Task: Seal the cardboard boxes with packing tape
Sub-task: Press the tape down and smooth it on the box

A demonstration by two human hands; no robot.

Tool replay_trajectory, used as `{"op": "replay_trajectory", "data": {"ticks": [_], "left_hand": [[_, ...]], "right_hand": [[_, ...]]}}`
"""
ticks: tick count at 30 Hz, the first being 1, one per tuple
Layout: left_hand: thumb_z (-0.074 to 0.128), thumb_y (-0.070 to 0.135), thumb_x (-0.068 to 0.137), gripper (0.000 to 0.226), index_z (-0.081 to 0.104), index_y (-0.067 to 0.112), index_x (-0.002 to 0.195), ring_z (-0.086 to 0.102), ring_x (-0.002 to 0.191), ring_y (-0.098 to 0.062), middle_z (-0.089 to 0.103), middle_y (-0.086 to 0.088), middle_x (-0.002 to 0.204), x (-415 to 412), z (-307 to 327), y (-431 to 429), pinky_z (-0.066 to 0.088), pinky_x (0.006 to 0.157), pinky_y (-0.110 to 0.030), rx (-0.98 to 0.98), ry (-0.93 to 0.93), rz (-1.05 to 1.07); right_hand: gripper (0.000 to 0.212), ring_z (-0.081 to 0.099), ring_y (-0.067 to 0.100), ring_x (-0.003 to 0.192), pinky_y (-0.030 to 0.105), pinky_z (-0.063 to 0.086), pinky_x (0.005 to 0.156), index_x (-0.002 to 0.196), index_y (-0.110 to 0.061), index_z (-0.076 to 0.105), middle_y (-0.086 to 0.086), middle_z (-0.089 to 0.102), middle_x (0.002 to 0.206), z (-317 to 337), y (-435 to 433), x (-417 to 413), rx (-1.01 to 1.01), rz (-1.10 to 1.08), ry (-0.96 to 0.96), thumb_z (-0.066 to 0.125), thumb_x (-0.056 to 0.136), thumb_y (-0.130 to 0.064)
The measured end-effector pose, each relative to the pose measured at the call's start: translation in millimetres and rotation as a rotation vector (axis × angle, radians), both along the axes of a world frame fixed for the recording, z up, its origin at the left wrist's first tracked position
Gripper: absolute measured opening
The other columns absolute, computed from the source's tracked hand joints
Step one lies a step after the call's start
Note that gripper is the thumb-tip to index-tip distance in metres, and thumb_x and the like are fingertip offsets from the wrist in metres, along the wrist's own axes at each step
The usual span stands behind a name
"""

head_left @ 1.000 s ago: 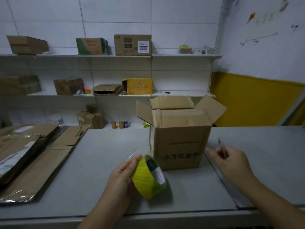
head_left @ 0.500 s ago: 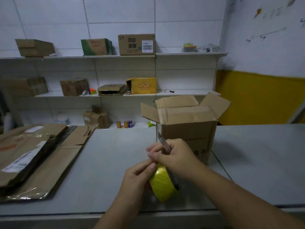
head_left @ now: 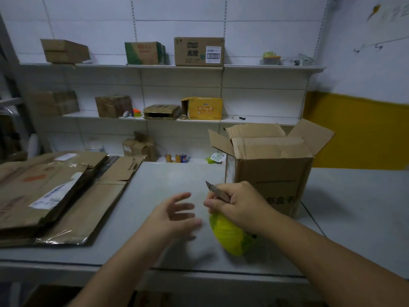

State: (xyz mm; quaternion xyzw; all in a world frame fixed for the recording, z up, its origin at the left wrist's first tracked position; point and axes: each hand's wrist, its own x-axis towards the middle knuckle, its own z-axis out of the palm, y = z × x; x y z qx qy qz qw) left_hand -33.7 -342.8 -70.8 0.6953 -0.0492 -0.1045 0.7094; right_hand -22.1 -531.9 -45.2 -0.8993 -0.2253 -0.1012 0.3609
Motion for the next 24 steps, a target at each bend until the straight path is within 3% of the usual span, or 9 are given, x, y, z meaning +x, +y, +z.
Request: {"op": "replay_trajectory", "data": {"ticks": [3,5,8,10,12,14,18,20,24], "left_hand": [[0.076,0.009,0.067,0.031,0.069,0.022,0.094,0.067,0.089,-0.011,0.072,0.001,0.093,-3.9,1.0,2.8,0.056,0.074,-0.022,0.196,-0.326,0.019],[0.074,0.003,0.072,0.016,0.074,0.017,0.081,0.070,0.077,-0.012,0.074,-0.001,0.079,-2.6,-3.4,4.8,0.056,0.071,-0.022,0.215,-0.393,0.102],[0.075,0.001,0.072,0.012,0.074,0.012,0.072,0.067,0.063,-0.010,0.072,-0.004,0.066,5.5,-12.4,15.1,0.054,0.064,-0.019,0.239,-0.343,0.215],[0.077,0.003,0.071,0.011,0.074,0.013,0.071,0.067,0.062,-0.012,0.072,-0.005,0.065,12.4,-18.1,24.6,0.054,0.063,-0.020,0.287,-0.266,0.203],[0.078,0.008,0.072,0.009,0.075,0.016,0.073,0.069,0.065,-0.013,0.073,-0.003,0.068,17.5,-22.4,33.3,0.053,0.064,-0.020,0.358,-0.216,0.165],[0.077,0.011,0.074,0.009,0.074,0.016,0.080,0.070,0.068,-0.014,0.074,-0.003,0.071,22.9,-22.6,40.6,0.054,0.065,-0.019,0.385,-0.196,0.161],[0.074,0.013,0.078,0.008,0.071,0.018,0.084,0.070,0.068,-0.011,0.074,-0.001,0.072,36.0,-16.0,48.0,0.052,0.060,-0.014,0.439,-0.177,0.130],[0.073,0.016,0.078,0.003,0.072,0.019,0.080,0.070,0.069,-0.009,0.074,0.002,0.072,42.1,-14.8,51.0,0.051,0.061,-0.014,0.514,-0.195,0.118],[0.071,0.022,0.081,0.005,0.071,0.026,0.078,0.067,0.069,-0.001,0.072,0.005,0.072,46.0,-18.9,60.3,0.047,0.062,-0.010,0.644,-0.280,0.115]], "right_hand": [[0.022,0.055,-0.003,0.059,0.021,0.041,0.056,0.070,-0.033,0.061,-0.019,0.059,0.058,-2.1,15.4,-2.1,-0.105,0.027,0.059,0.059,0.090,-0.040],[0.028,0.056,0.001,0.063,0.026,0.045,0.059,0.073,-0.028,0.063,-0.014,0.061,0.064,-5.7,25.7,-2.9,-0.147,0.029,0.092,0.052,0.093,-0.044],[0.037,0.058,0.014,0.070,0.037,0.051,0.066,0.087,-0.022,0.064,-0.003,0.064,0.077,-11.9,27.2,-2.6,-0.163,-0.056,0.005,0.043,0.094,-0.051],[0.041,0.063,0.015,0.076,0.039,0.053,0.069,0.100,-0.023,0.067,-0.002,0.069,0.086,-13.2,13.8,-4.3,-0.060,-0.097,-0.124,0.043,0.092,-0.056],[0.050,0.065,0.010,0.072,0.036,0.054,0.065,0.095,-0.025,0.071,-0.005,0.071,0.083,-12.7,-3.9,-7.9,-0.028,-0.063,-0.224,0.043,0.086,-0.065],[0.055,0.061,0.006,0.066,0.033,0.052,0.061,0.088,-0.025,0.073,-0.007,0.069,0.074,-9.9,-16.0,-12.4,-0.145,-0.021,-0.144,0.044,0.079,-0.072],[0.062,0.061,0.002,0.086,0.030,0.051,0.077,0.105,-0.032,0.069,-0.013,0.070,0.096,-11.1,-19.9,-14.3,-0.574,0.129,-0.025,0.037,0.072,-0.075],[0.060,0.058,0.003,0.080,0.030,0.049,0.072,0.096,-0.031,0.069,-0.012,0.066,0.087,-15.8,-19.0,-13.3,-0.590,0.149,-0.028,0.033,0.074,-0.074],[0.051,0.056,0.004,0.072,0.030,0.048,0.068,0.083,-0.028,0.068,-0.011,0.063,0.076,-24.2,-15.6,-13.2,-0.514,0.051,-0.048,0.043,0.078,-0.073]]}}
